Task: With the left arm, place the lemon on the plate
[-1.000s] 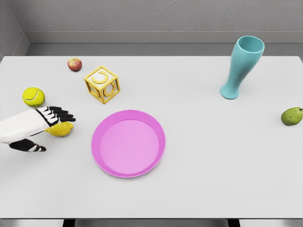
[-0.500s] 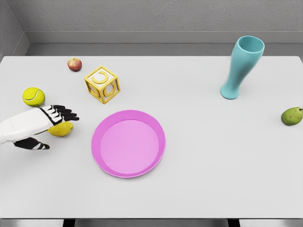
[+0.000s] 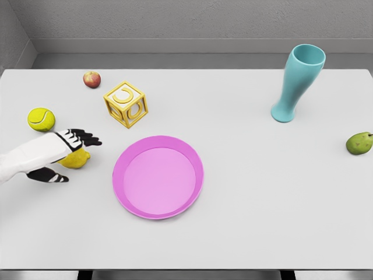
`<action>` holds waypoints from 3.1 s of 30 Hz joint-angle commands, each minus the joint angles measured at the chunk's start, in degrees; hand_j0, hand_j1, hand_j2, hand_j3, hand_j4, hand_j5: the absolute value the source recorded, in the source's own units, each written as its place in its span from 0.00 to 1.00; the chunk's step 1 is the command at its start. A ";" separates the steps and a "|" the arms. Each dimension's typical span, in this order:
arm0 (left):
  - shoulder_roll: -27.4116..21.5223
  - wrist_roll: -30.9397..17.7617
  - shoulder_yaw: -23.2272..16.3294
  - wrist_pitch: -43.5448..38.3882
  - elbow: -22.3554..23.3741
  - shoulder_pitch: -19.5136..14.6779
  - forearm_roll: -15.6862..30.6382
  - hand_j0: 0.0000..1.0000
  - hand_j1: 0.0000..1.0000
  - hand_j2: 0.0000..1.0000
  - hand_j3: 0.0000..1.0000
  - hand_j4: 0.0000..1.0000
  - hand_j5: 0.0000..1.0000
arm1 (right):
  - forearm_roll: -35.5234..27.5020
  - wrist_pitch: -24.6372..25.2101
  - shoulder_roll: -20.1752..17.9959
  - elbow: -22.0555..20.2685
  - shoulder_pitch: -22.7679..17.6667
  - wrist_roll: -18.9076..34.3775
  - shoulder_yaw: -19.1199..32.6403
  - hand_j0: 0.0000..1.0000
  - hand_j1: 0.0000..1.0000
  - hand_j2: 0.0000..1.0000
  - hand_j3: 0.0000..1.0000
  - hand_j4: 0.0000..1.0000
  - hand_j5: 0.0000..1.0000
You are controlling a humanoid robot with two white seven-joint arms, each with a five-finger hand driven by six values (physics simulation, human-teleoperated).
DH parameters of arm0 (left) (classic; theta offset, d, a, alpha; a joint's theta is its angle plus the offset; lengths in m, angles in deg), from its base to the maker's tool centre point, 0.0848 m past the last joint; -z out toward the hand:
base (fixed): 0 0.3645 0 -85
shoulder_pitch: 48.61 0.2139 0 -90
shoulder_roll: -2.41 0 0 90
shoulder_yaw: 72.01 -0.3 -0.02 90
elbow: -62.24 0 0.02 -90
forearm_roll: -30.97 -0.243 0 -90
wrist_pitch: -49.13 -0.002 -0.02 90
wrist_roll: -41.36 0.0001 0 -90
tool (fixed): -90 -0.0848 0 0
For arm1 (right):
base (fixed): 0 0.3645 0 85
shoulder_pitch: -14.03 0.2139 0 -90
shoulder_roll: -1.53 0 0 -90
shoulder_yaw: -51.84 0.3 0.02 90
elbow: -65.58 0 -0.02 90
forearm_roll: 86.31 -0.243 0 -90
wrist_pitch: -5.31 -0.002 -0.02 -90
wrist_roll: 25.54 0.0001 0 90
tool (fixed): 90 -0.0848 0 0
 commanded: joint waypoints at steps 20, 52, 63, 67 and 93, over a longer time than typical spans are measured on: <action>0.44 -0.04 -0.41 -0.05 4.93 -1.49 0.47 1.00 1.00 1.00 1.00 1.00 1.00 | -0.04 0.00 0.00 0.00 0.00 -0.04 0.01 1.00 1.00 1.00 1.00 1.00 1.00; 2.02 -5.48 -1.64 -0.05 5.72 -3.52 -0.06 0.75 0.75 0.75 0.75 0.75 0.75 | -0.04 0.00 0.00 0.00 0.00 -0.04 0.01 1.00 1.00 1.00 1.00 1.00 1.00; 2.02 -5.48 -1.56 -0.05 5.72 -3.69 -0.76 0.57 0.57 0.57 0.57 0.57 0.57 | -0.04 0.00 0.00 0.00 0.00 0.04 0.01 1.00 1.00 1.00 1.00 1.00 1.00; 2.02 -5.48 -1.56 -0.05 5.72 -3.69 -0.76 0.50 0.50 0.50 0.50 0.50 0.50 | -0.04 0.00 0.00 0.00 0.00 -0.04 0.01 1.00 1.00 1.00 1.00 1.00 1.00; 2.19 -5.48 -1.56 -0.05 -6.23 -4.13 -0.06 0.51 0.51 0.51 0.51 0.51 0.51 | -0.04 0.00 0.00 0.00 0.00 -0.04 0.01 1.00 1.00 1.00 1.00 1.00 1.00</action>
